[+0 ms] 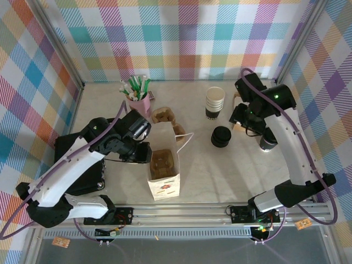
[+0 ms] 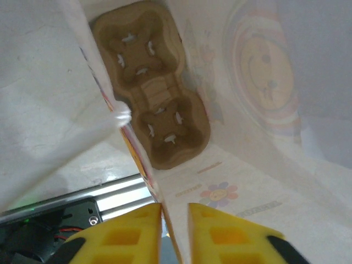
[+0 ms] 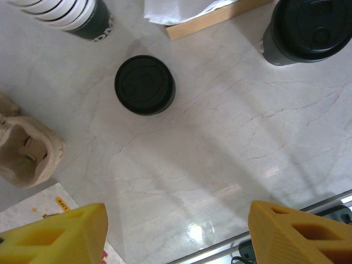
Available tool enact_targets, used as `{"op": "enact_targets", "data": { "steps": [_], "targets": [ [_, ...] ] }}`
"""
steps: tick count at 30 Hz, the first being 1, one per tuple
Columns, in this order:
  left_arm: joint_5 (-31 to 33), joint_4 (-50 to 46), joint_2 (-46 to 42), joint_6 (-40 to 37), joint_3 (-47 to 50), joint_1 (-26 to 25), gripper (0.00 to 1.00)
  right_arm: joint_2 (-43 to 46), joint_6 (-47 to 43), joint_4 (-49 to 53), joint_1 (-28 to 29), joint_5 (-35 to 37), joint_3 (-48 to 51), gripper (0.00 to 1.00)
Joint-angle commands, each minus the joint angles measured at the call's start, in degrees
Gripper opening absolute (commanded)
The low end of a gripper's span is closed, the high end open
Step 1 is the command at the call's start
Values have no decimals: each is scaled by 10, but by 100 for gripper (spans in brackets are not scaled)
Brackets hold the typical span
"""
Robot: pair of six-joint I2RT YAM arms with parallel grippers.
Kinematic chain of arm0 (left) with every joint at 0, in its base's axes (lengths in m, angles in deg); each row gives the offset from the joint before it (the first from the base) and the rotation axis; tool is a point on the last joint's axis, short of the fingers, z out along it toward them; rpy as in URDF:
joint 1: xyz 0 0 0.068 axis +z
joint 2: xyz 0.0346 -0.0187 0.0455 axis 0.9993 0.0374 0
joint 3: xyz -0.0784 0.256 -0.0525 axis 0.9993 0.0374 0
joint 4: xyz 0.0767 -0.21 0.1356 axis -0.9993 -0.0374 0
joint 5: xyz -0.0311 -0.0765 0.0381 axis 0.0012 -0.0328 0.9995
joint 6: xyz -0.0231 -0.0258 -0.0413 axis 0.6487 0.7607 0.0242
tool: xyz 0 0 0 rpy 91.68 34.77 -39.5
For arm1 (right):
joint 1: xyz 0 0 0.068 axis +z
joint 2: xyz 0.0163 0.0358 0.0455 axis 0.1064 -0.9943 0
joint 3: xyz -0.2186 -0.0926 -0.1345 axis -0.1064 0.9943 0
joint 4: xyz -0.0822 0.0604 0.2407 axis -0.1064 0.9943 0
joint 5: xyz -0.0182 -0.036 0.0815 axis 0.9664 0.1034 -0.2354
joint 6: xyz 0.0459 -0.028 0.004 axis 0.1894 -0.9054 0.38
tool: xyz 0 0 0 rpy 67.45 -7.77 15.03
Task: Pack the takeout coffee
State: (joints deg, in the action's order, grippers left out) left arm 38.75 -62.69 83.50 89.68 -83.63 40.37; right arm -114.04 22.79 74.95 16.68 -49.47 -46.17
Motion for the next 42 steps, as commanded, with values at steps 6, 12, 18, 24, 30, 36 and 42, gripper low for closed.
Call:
{"op": "enact_targets", "data": {
  "steps": [6, 12, 18, 24, 30, 36, 42],
  "targets": [
    [-6, -20, 28, 2, -26, 4, 15, 24, -122, -46, -128, -40, 78, 70],
    [16, -56, 41, -5, -41, 5, 22, 44, -157, -106, -178, -78, 140, 69],
    [19, -80, 58, -4, -44, 5, 10, 69, -160, -160, -207, -107, 214, 69],
    [19, -85, 73, 8, -51, 6, 16, 68, -161, -174, -253, -104, 244, 69],
    [18, -99, 84, 5, -69, 7, 5, 8, -189, -149, -280, -82, 188, 70],
    [9, -104, 94, -11, -71, 10, 0, -37, -206, -150, -320, -46, 147, 71],
    [-10, -92, 91, -16, -52, 14, 0, -79, -211, -180, -367, -59, 161, 72]
  ]
}}
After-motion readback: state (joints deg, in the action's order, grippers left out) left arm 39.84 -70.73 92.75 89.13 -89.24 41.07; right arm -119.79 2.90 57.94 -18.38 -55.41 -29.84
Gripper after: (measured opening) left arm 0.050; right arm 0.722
